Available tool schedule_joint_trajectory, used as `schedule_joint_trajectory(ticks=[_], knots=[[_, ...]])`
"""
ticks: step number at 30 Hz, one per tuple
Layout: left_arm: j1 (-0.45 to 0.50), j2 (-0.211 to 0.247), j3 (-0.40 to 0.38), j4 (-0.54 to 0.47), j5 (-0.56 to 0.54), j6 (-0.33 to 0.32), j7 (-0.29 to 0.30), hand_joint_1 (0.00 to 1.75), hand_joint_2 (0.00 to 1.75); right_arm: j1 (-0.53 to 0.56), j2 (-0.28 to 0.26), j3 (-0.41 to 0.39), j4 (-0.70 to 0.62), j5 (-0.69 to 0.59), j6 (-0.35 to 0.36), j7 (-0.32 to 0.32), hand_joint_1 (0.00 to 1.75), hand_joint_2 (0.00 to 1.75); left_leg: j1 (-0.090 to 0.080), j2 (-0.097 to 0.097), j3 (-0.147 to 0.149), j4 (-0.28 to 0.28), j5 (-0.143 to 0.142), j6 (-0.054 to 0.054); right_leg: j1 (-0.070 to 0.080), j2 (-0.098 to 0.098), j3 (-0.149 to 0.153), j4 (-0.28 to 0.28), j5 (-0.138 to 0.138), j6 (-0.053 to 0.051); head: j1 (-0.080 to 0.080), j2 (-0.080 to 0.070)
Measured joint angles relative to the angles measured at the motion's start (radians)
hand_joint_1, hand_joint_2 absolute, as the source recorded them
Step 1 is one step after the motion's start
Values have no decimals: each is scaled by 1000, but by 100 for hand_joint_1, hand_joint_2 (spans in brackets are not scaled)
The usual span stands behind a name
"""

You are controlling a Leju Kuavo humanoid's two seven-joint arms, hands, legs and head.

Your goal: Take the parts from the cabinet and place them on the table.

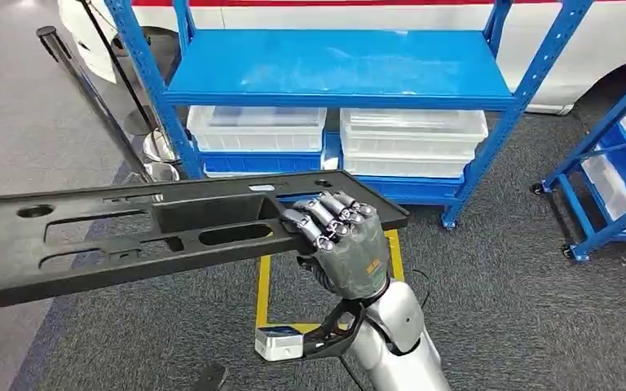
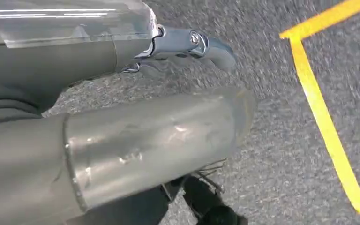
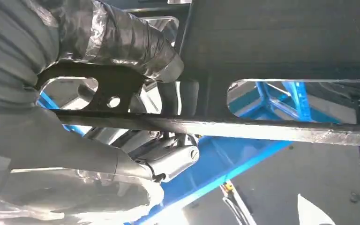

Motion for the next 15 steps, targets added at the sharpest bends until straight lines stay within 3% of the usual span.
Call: schedule_joint_trajectory(ticks=[1, 2, 3, 4, 5, 6, 7, 8, 9, 10, 11, 13, 14, 15], knots=[[-2, 0, 0, 0, 0, 0, -2, 0, 0, -1, 0, 0, 0, 2, 0, 0, 175, 175, 0, 1, -15, 1, 10, 9, -1, 0, -18, 54, -67, 2, 1, 0], [-1, 0, 0, 0, 0, 0, -2, 0, 0, 0, 0, 0, 0, 3, 0, 0, 175, 175, -1, 1, -30, 5, 19, 10, -2, 0, -36, 126, -127, 6, 0, 0], [0, 0, 0, 0, 0, 0, -2, 0, 0, 2, 0, 0, 0, 3, 0, 0, 175, 175, -2, 1, -46, 8, 28, 10, -3, 0, -53, 201, -170, 10, 0, 0], [1, 0, 0, 0, 0, 0, -2, 0, 0, 3, 0, 0, 0, 3, 0, -1, 175, 175, -2, 2, -63, 14, 37, 9, -4, 0, -63, 256, -181, 13, 0, 0], [1, 0, 0, 0, 0, 0, -2, 0, 0, 4, 0, 0, 0, 3, 0, -1, 175, 175, -2, 3, -82, 21, 46, 7, -5, 0, -56, 280, -161, 16, 0, 0], [1, 0, 0, 0, 0, 0, -2, 0, 0, 4, 0, 0, 0, 3, 0, -1, 175, 175, -2, 3, -100, 28, 54, 5, -8, 0, -31, 264, -126, 18, 1, 0], [1, 0, -1, 0, 0, 0, -2, 0, 0, 5, 0, 0, 0, 3, 0, -2, 175, 175, -1, 3, -118, 37, 61, 1, -12, 0, 13, 214, -88, 20, 0, 0], [1, 0, -1, 0, 0, 0, -2, 0, 0, 4, 0, 0, 0, 3, 0, -5, 175, 175, 0, 3, -134, 48, 66, -3, -15, -1, 68, 145, -70, 21, 0, 0], [1, 0, -1, 0, 0, 0, -2, 0, 0, 3, 2, 0, 0, 3, 0, -7, 175, 175, 0, 2, -146, 60, 71, -9, -17, 0, 118, 67, -100, 21, 0, 0], [1, 0, -1, 0, 0, 0, -2, 0, 0, 3, 5, 0, 0, 3, 0, -9, 175, 175, -3, 1, -159, 69, 76, -17, -6, 1, 151, 4, -132, 16, 0, 0], [1, 1, -1, 0, 0, 0, -2, 0, 0, 4, 5, 0, 0, 3, 0, -10, 175, 175, -3, 2, -159, 67, 86, -23, -4, 5, 139, 17, -120, 2, -1, 0], [3, 0, -1, 0, 2, 1, 0, 0, 0, 3, 8, 0, 3, 2, 0, -11, 175, 175, 2, 1, -162, 60, 106, -37, 3, 7, 131, 13, -109, -14, 0, 0], [6, 1, -1, 0, 3, 1, 1, 0, 0, 2, 8, 0, 5, 2, 0, -11, 175, 175, 4, -1, -170, 60, 112, -42, -2, 4, 120, 7, -95, -26, 0, 0], [7, 1, -1, 0, 6, 1, 3, 0, 0, 1, 10, 0, 8, 3, 0, -12, 175, 175, 8, -2, -181, 76, 73, -48, -3, 0, 108, 6, -81, -36, 0, 0]])
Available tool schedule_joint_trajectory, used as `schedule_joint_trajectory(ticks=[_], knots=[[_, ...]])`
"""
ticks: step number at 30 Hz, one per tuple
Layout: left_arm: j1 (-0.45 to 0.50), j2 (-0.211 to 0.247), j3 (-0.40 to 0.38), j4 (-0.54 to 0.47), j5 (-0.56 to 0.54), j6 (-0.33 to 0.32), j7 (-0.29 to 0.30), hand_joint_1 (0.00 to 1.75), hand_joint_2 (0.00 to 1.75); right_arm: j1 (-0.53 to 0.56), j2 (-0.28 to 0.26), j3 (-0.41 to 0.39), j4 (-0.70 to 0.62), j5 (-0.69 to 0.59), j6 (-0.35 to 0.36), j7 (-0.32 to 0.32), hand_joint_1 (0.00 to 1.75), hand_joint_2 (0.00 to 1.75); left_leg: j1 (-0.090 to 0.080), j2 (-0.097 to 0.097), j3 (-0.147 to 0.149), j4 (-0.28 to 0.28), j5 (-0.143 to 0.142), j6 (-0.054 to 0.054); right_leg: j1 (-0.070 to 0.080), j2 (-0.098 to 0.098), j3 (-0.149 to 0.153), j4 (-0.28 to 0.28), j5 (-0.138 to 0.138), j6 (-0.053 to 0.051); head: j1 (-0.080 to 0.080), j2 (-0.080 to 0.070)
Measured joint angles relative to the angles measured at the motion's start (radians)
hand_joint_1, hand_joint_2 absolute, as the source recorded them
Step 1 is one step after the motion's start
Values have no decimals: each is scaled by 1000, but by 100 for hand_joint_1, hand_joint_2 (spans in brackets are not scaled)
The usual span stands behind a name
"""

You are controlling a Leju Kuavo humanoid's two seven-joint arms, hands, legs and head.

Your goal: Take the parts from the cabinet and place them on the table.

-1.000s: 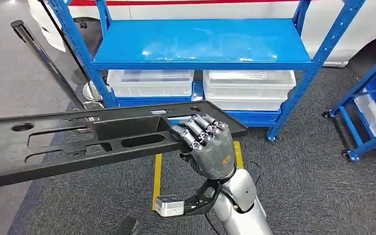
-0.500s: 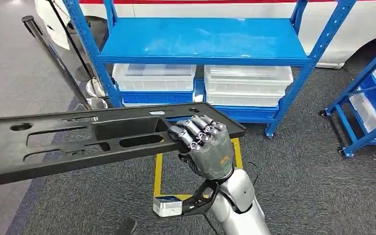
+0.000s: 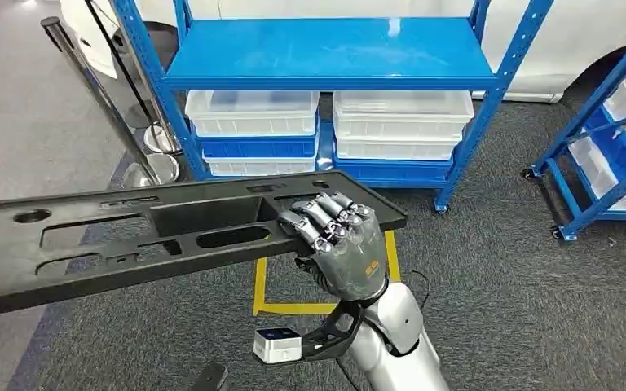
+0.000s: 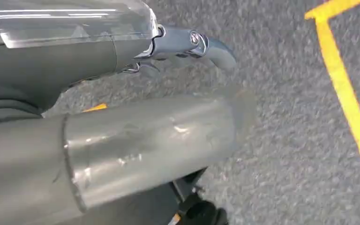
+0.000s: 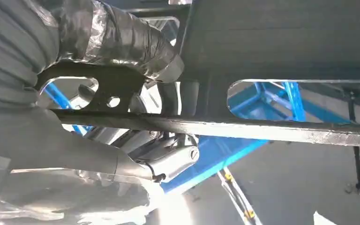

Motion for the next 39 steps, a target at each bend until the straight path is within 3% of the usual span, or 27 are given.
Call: schedule_joint_trajectory(ticks=[3, 4, 5, 6, 8, 9, 10, 11, 14, 15, 17, 18, 19, 20, 21, 23, 24, 25, 26, 29, 30, 31, 33, 34, 35, 37, 39], knots=[[1, 0, 0, 0, 3, 0, 0, 0, 0, -1, 6, 0, 3, -2, 0, -3, 175, 175, 1, 0, -44, 181, -185, -10, 3, 0, -49, 0, 39, -11, 0, 0], [1, 0, 0, 0, 3, 0, 0, 0, 0, -2, 6, 0, 5, -3, 0, -4, 175, 175, 0, 0, -50, 244, -209, -10, 5, -1, -65, 0, 52, -11, 0, 0], [1, 0, 0, 0, 3, 0, 0, 0, 0, -1, 6, 0, 8, -3, 0, -5, 175, 175, 0, 0, -44, 283, -198, -8, 7, -1, -84, 1, 66, -12, 0, 0], [1, 0, 0, 0, 3, 1, 0, 0, 0, -1, 6, 0, 11, -3, 0, -5, 175, 175, 0, -1, -19, 283, -162, -5, 8, -1, -102, 2, 80, -11, 0, 0], [-1, 0, 0, 0, 3, 2, 0, 0, 0, -2, 6, 0, 12, -2, 0, -5, 175, 175, -3, -1, 87, 177, -96, 2, 8, -1, -132, 3, 105, -8, -1, 0], [-4, 0, 0, 0, 3, 2, 0, 0, 0, -3, 8, 0, 11, -2, 0, -5, 175, 175, -4, -2, 154, 96, -102, 8, 8, 0, -140, 3, 116, -5, 0, 0], [-9, 1, 0, -1, 4, 2, 0, 0, 0, -5, 11, 0, 11, 0, 0, -5, 175, 175, -10, -3, 218, -4, -152, 17, 10, 1, -144, 3, 126, 1, -1, 0], [-13, 2, 0, -2, 4, 2, 0, 0, 0, -8, 13, 0, 12, 0, 0, -5, 175, 175, -13, -4, 245, -58, -169, 19, 8, -2, -145, 1, 136, 7, 0, 0], [-11, 2, -1, -2, 4, 3, 1, 0, 0, -10, 16, 0, 12, 4, 0, -1, 175, 175, -20, -3, 228, -64, -137, 38, 4, -4, -138, -26, 176, 27, 0, 0], [-9, 2, -1, -2, 4, 3, 1, 0, 0, -11, 15, 0, 14, 5, 0, 2, 175, 175, -9, 3, 223, -76, -114, 44, 5, -3, -142, -21, 163, 31, 0, 0], [-11, 2, -1, -2, 4, 3, 2, 0, 0, -12, 14, 0, 17, 9, 0, 5, 175, 175, -12, 5, 198, -77, -88, 56, 2, 0, -167, 52, 42, 37, 2, 0], [-11, 2, -2, -2, 4, 3, 2, 0, 0, -12, 14, 0, 18, 13, 0, 5, 175, 175, -13, 5, 179, -76, -75, 60, 1, 0, -183, 129, -27, 40, 2, 0], [-10, 2, -2, -2, 4, 3, 2, 0, 0, -12, 14, 0, 19, 16, 0, 5, 175, 175, -13, 6, 160, -74, -61, 59, 1, 0, -196, 202, -67, 43, 1, 0], [-10, 2, -2, -2, 4, 3, 3, 0, 0, -11, 14, 0, 21, 17, 0, 5, 175, 175, -13, 7, 138, -70, -47, 58, 1, 0, -200, 258, -67, 47, 2, 0], [-10, 2, -2, -2, 4, 3, 3, 0, 0, -11, 14, 0, 22, 18, 0, 5, 175, 175, -13, 8, 117, -65, -36, 56, 0, 0, -188, 277, -36, 49, 2, 0], [-10, 2, -2, -2, 3, 2, 3, 0, 0, -12, 14, 0, 24, 19, 0, 8, 175, 175, -12, 9, 73, -50, -14, 49, -4, -1, -113, 218, 37, 49, 2, 0], [-10, 2, -2, -2, 3, 2, 4, 0, 0, -12, 14, 0, 24, 19, 0, 9, 175, 175, -12, 8, 55, -40, -6, 45, -6, -1, -53, 150, 40, 48, 2, 0], [-10, 2, -2, -2, 3, 3, 4, 0, 0, -15, 14, 0, 23, 20, 0, 9, 175, 175, -14, 8, 39, -26, -1, 38, -7, -1, 16, 58, -17, 45, 1, 0], [-10, 2, -3, -2, 3, 3, 4, 0, 0, -16, 16, 0, 23, 21, 0, 9, 175, 175, -16, 8, 29, -16, 3, 33, 2, 3, 51, -9, -49, 39, 0, 0], [-8, 1, -3, -2, 2, 2, 5, 0, 0, -16, 16, 0, 25, 22, 0, 13, 175, 175, -10, 7, 22, -21, 32, 14, 9, 2, 33, -8, -32, 18, 2, 0], [-6, 2, -4, -2, 0, 1, 8, 0, 0, -17, 16, 0, 26, 30, 0, 15, 175, 175, -5, 5, 15, -17, 31, 9, 2, -4, 23, -15, -17, 5, 2, 0], [-4, 2, -6, -2, -5, -1, 11, 0, 0, -16, 16, 0, 26, 37, 0, 15, 175, 175, -4, 1, 3, 5, -15, 2, 2, -5, 14, -14, -5, 1, 1, 0], [-4, 2, -12, -2, -12, -2, 18, 0, 0, -16, 17, 0, 25, 41, 0, 18, 175, 175, 0, 1, -30, 132, -147, -7, 2, -5, -18, -13, 20, -8, 1, 0], [-5, 2, -14, -2, -14, -2, 19, 0, 0, -15, 17, 0, 25, 43, 0, 21, 175, 175, 1, 1, -44, 203, -189, -10, 3, -5, -35, -12, 33, -8, 1, 0], [-6, 2, -16, -2, -16, -2, 19, 0, 0, -13, 17, 0, 25, 45, 0, 23, 175, 175, 0, 1, -48, 258, -204, -11, 4, -5, -52, -11, 45, -8, 1, 0], [-6, 2, -18, -2, -16, -2, 21, 0, 0, -11, 17, 0, 25, 49, 0, 24, 175, 175, 0, 0, -6, 263, -152, -9, 4, -5, -88, -7, 69, -5, 1, 0], [-9, 3, -19, -2, -16, -2, 21, 0, 0, -10, 17, 0, 24, 49, 0, 24, 175, 175, -1, 0, 110, 128, -98, -1, 4, -3, -114, -4, 90, 0, 1, 0]])
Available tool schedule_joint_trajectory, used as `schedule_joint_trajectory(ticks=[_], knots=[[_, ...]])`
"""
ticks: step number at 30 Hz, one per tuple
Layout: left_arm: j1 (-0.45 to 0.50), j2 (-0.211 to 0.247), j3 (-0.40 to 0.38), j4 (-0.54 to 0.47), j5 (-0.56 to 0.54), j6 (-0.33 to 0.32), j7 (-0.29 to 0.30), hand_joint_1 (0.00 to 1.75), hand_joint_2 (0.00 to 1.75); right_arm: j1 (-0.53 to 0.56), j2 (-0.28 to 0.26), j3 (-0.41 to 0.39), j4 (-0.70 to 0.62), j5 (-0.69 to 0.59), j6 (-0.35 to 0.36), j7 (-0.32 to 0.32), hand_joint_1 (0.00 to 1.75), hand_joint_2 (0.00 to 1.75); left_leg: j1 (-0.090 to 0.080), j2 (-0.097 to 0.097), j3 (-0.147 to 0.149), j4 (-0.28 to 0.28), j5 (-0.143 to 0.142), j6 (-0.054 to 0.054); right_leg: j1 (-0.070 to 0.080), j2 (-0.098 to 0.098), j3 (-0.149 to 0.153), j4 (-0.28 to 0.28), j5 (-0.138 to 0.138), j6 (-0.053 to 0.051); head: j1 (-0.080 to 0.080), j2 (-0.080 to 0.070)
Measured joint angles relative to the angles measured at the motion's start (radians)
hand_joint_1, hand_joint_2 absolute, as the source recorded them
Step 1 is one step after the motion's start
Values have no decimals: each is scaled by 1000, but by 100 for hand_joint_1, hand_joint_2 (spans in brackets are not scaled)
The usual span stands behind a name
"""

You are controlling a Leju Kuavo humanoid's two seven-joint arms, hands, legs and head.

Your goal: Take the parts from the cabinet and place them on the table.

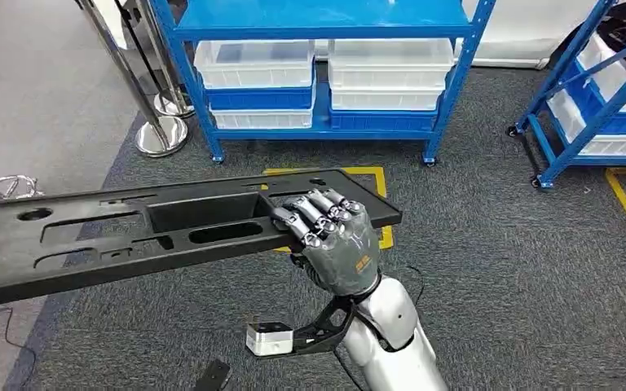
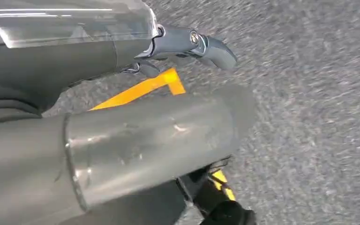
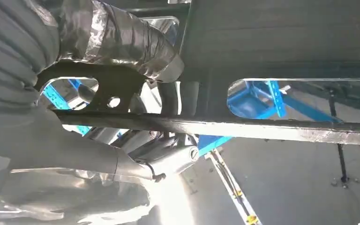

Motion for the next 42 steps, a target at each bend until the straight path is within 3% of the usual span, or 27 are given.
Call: schedule_joint_trajectory(ticks=[2, 5, 6, 8, 10, 11, 12, 14, 15, 16, 17, 18, 21, 22, 25, 26, 27, 28, 30, 31, 32, 33, 36, 37, 39, 41, 42], knots=[[-7, 1, -3, -1, 0, 0, 0, 0, 0, -1, 0, 0, -8, 0, 0, 0, 175, 175, -8, -2, 117, -172, -52, 12, 3, 1, -10, 1, 17, 12, 0, 0], [-7, 1, -5, -1, 0, 0, 0, 0, 0, -1, 0, 0, -10, 0, 0, 0, 175, 175, -15, -3, 105, -182, -41, 31, -2, -3, -7, -17, 50, 29, 0, 0], [-5, 1, -5, -1, 0, 0, 0, 0, 0, 0, 0, 0, -10, 0, 0, 0, 175, 175, -7, -1, 101, -198, -19, 42, 1, -1, -11, -21, 56, 38, 0, 0], [-9, 1, -6, -1, 0, 0, -1, 0, 0, 1, -3, 0, -13, 0, 0, 3, 175, 175, -7, 6, 80, -203, 9, 60, -3, 2, -32, 34, -41, 43, 1, 0], [-12, 1, -7, -1, -2, 0, -1, 0, 0, 3, -6, 0, -13, 0, 0, 4, 175, 175, -10, 6, 49, -200, 32, 64, -3, 3, -65, 171, -153, 49, 1, 0], [-12, 1, -7, -1, -2, 0, 0, 0, 0, 5, -8, 0, -13, -1, 0, 4, 175, 175, -11, 7, 31, -197, 43, 63, -3, 3, -78, 240, -177, 51, 1, 0], [-13, 1, -7, -1, -2, 0, 0, 0, 0, 7, -11, 0, -13, -1, 0, 4, 175, 175, -12, 8, 12, -192, 54, 62, -3, 3, -75, 280, -162, 54, 1, 0], [-15, 0, -8, -1, -1, -7, 0, 0, 0, 11, -16, 0, -13, 0, 0, 4, 175, 175, -12, 8, -25, -179, 72, 57, -4, 2, -16, 237, -91, 53, 1, 0], [-17, -1, -10, -1, -1, -9, 0, 0, 0, 13, -16, 0, -13, -2, 0, 0, 175, 175, -11, 8, -41, -171, 79, 54, -4, 2, 38, 171, -72, 51, 1, 0], [-18, -3, -11, -1, -1, -9, 0, 0, 0, 14, -16, 0, -13, -5, 0, -4, 175, 175, -12, 7, -53, -158, 84, 49, -4, 1, 109, 85, -83, 47, 1, 0], [-18, -5, -14, -1, -1, -9, 0, 0, 0, 15, -16, 0, -13, -11, 0, -9, 175, 175, -18, 6, -66, -147, 87, 45, 3, 2, 161, 3, -125, 43, 1, 0], [-17, -8, -16, -1, 0, -9, 0, 0, 0, 17, -16, 0, -13, -19, 0, -11, 175, 175, -17, 7, -69, -145, 94, 38, 3, 3, 165, -12, -135, 38, 0, 0], [-14, -11, -19, -1, 5, -4, 0, 0, 0, 28, -16, 0, -9, -63, 0, -20, 175, 175, -12, 6, -77, -149, 118, 18, 4, 2, 147, -18, -112, 16, 1, 0], [-13, -11, -21, -1, 5, -3, 1, 0, 0, 27, -16, 0, -6, -71, 0, -21, 175, 175, -7, 3, -85, -135, 91, 11, 1, -2, 137, -19, -100, 8, 1, 0], [-11, -12, -21, -1, 5, -3, 1, 0, 0, 29, -16, 0, -4, -75, 0, -21, 175, 175, -3, 2, -142, 38, -77, -3, 1, -2, 93, -18, -66, -4, 0, 0], [-11, -12, -21, -1, 5, -2, 1, 0, 0, 31, -16, 0, -2, -76, 0, -21, 175, 175, -2, 1, -157, 114, -110, -5, 2, -1, 76, -18, -52, -3, 0, 0], [-11, -12, -21, -1, 5, -2, 1, 0, 0, 34, -16, 0, 0, -76, 0, -21, 175, 175, -2, 1, -157, 153, -108, -5, 2, -1, 61, -17, -41, -2, 0, 0], [-11, -12, -21, -1, 5, -2, 1, 0, 0, 36, -16, 0, 2, -76, 0, -21, 175, 175, -2, 1, -136, 152, -81, -5, 2, -2, 45, -16, -30, 0, 0, 0], [-11, -12, -22, -1, 5, -2, 1, 0, 0, 37, -16, 0, 3, -76, 0, -21, 175, 175, -2, 1, -42, 44, -16, -1, 1, -1, 19, -12, -12, 4, 0, 0], [-13, -12, -22, -1, 5, -2, 1, 0, 0, 37, -16, 0, 2, -77, 0, -21, 175, 175, -2, 0, 30, -50, -6, 5, 2, 0, 12, -11, -3, 7, 0, 0], [-15, -12, -22, -1, 6, -1, 1, 0, 0, 37, -16, 0, 2, -79, 0, -21, 175, 175, -5, -2, 90, -141, -40, 12, 3, 0, 8, -10, 4, 12, 0, 0], [-17, -12, -22, -1, 6, 0, 1, 0, 0, 36, -16, 0, 2, -82, 0, -21, 175, 175, -10, -3, 113, -186, -51, 18, 4, -1, 6, -10, 12, 19, 1, 0], [-16, -11, -22, -1, 6, 2, 1, 0, 0, 37, -17, 0, 2, -89, 0, -16, 175, 175, -17, -3, 95, -185, -31, 37, 1, -3, 7, -24, 39, 38, 0, 0], [-16, -12, -22, -1, 6, 2, 0, 0, 0, 37, -18, 0, 2, -91, 0, -13, 175, 175, -5, 3, 94, -199, -12, 48, 1, -1, 1, -16, 33, 46, 0, 0], [-19, -12, -23, -1, 8, 3, -8, 0, 0, 36, -23, 2, 3, -107, 0, -1, 175, 175, -9, 3, 71, -203, 7, 67, -1, 4, -31, 65, -73, 49, 1, 0], [-17, -12, -23, -1, 8, 8, -13, 0, 0, 36, -38, 17, 10, -111, 0, 10, 175, 175, -13, 4, 47, -202, 26, 68, -2, 4, -69, 205, -160, 52, 1, 0], [-16, -11, -23, -1, 8, 10, -13, 0, 0, 36, -49, 25, 13, -100, 0, 19, 175, 175, -13, 4, 32, -199, 35, 67, -2, 4, -80, 259, -163, 53, 1, 0]])
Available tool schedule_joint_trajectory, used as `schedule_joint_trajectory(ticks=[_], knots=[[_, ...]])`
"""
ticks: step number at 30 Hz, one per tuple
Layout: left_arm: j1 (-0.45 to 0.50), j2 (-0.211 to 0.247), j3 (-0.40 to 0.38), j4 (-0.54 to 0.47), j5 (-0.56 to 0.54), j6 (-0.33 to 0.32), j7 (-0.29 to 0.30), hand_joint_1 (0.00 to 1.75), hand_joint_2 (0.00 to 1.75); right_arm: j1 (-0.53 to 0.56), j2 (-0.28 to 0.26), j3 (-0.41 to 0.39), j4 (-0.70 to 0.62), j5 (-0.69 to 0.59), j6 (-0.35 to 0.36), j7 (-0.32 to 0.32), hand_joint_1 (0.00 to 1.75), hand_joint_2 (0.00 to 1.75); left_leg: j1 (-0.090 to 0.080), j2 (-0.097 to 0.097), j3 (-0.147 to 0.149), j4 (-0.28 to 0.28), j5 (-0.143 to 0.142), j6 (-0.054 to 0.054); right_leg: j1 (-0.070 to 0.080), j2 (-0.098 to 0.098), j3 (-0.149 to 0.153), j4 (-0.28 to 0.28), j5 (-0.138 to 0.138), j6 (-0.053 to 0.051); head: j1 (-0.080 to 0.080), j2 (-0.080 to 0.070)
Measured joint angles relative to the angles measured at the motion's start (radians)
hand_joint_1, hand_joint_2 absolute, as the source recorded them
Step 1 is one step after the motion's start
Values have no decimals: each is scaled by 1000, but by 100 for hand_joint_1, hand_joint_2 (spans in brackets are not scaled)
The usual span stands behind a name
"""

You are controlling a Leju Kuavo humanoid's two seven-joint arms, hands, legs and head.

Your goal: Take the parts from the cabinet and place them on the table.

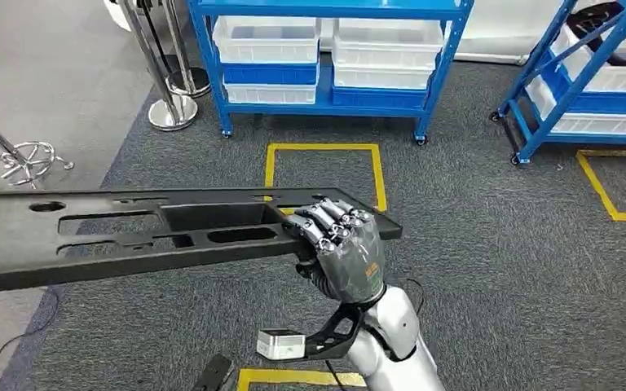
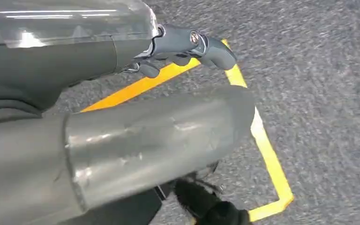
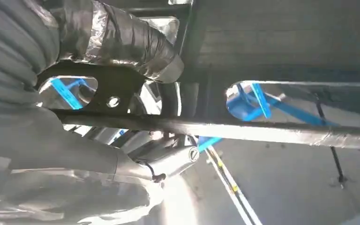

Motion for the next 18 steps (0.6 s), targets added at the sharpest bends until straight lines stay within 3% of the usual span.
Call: schedule_joint_trajectory(ticks=[1, 2, 3, 4, 5, 6, 8, 10, 11, 12, 14, 15, 16, 17, 18], knots=[[0, 0, -1, 0, -1, 2, 1, 0, 0, -2, -15, 11, 3, 16, 0, 15, 175, 175, 0, 0, -14, 3, 7, -1, 0, 0, 8, 12, 24, 0, 0, 0], [0, 1, -2, 0, -2, 3, 2, 0, 0, -4, -28, 21, 6, 23, 0, 26, 175, 175, 0, 0, -26, 9, 13, -3, 0, 0, 37, -15, 55, 0, 0, 0], [-1, 1, -4, 0, -3, 4, 2, 0, 0, -7, -41, 36, 8, 25, 0, 34, 175, 175, 0, 0, -39, 15, 18, -6, 0, -1, 88, -81, 83, -3, 0, 0], [-2, 0, -6, 0, -3, 3, 2, 0, 0, -11, -51, 49, 8, 23, 0, 38, 175, 175, 0, 10, -47, 23, 20, -8, 1, -16, 156, -174, 95, -7, 0, 0], [-2, 1, -8, 0, -3, 2, 1, 0, 0, -18, -56, 59, 8, 12, 0, 39, 175, 175, -3, 10, -53, 34, 20, -10, 5, -55, 208, -256, 67, -12, 0, 0], [-2, 1, -8, 0, -3, 2, 1, 0, 0, -28, -58, 69, 8, -1, 0, 39, 175, 175, -7, 13, -61, 43, 21, -16, 16, -58, 217, -276, 62, -18, -1, 0], [-5, 3, -10, 0, -5, 3, 1, 0, 0, -39, -64, 82, 5, -29, 0, 38, 175, 175, -6, 29, -61, 45, 26, -26, 14, -39, 207, -278, 63, -28, -1, 0], [-11, 6, -15, 0, -10, 4, 1, 0, 0, -41, -70, 89, 2, -37, 0, 39, 175, 175, -6, 36, -66, 49, 24, -39, 7, -24, 205, -287, 78, -47, -1, 0], [-15, 8, -16, 0, -10, 5, 0, 0, 0, -43, -74, 91, 2, -37, 0, 39, 175, 175, -3, 20, -75, 73, -4, -48, 6, -17, 199, -288, 84, -52, -1, 0], [-19, 9, -16, 0, -10, 4, 0, 0, 0, -45, -76, 95, 0, -35, 0, 39, 175, 175, 0, 9, -96, 131, -51, -52, 5, -11, 193, -288, 90, -59, -2, 0], [-24, 14, -18, 0, -10, 4, 1, 0, 0, -45, -78, 100, -3, -34, 0, 38, 175, 175, 6, 1, -149, 274, -129, -59, 7, 5, 180, -287, 99, -60, -1, 0], [-25, 16, -19, 0, -10, 4, 1, 0, 0, -45, -80, 101, -3, -33, 0, 38, 175, 175, 7, 0, -165, 321, -145, -61, 7, 14, 175, -286, 102, -60, -1, 0], [-25, 17, -21, 0, -10, 4, 2, 0, 0, -45, -84, 103, -3, -26, 0, 39, 175, 175, 7, 0, -167, 343, -142, -60, 7, 25, 169, -284, 107, -58, -1, 0], [-25, 19, -23, 0, -10, 5, 3, 0, 0, -45, -86, 103, -3, -20, 0, 39, 175, 175, 7, -1, -147, 315, -116, -58, 7, 35, 165, -282, 109, -56, -2, 0], [-26, 21, -24, 0, -9, 6, 2, 0, 0, -45, -86, 105, -3, -18, 0, 42, 175, 175, 7, -5, -110, 251, -78, -54, 7, 46, 164, -281, 110, -55, -2, 0]])
